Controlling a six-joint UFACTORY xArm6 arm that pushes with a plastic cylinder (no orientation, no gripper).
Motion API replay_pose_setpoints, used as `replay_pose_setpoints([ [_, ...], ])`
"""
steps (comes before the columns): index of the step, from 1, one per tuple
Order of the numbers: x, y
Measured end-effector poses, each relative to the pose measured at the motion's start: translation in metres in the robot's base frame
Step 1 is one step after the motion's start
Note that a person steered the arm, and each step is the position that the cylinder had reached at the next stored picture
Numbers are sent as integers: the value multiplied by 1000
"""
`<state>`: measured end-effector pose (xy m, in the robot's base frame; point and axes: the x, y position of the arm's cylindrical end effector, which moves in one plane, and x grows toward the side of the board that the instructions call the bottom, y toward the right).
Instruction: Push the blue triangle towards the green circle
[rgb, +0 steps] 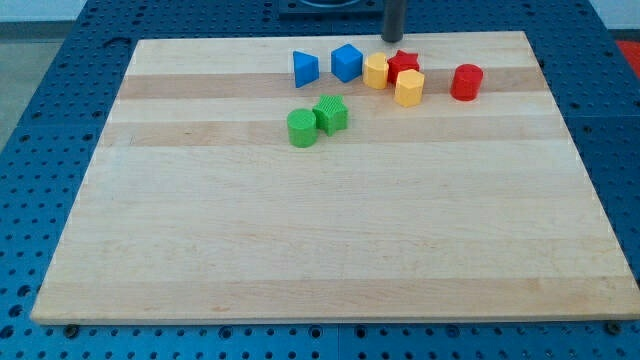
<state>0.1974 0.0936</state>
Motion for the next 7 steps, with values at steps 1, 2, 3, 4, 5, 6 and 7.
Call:
replay_pose_setpoints([
  [1,28,-14],
  [2,54,-44],
  [3,57,-109],
  [4,57,-170],
  [5,55,-185],
  [6,39,-170],
  [7,40,-151],
])
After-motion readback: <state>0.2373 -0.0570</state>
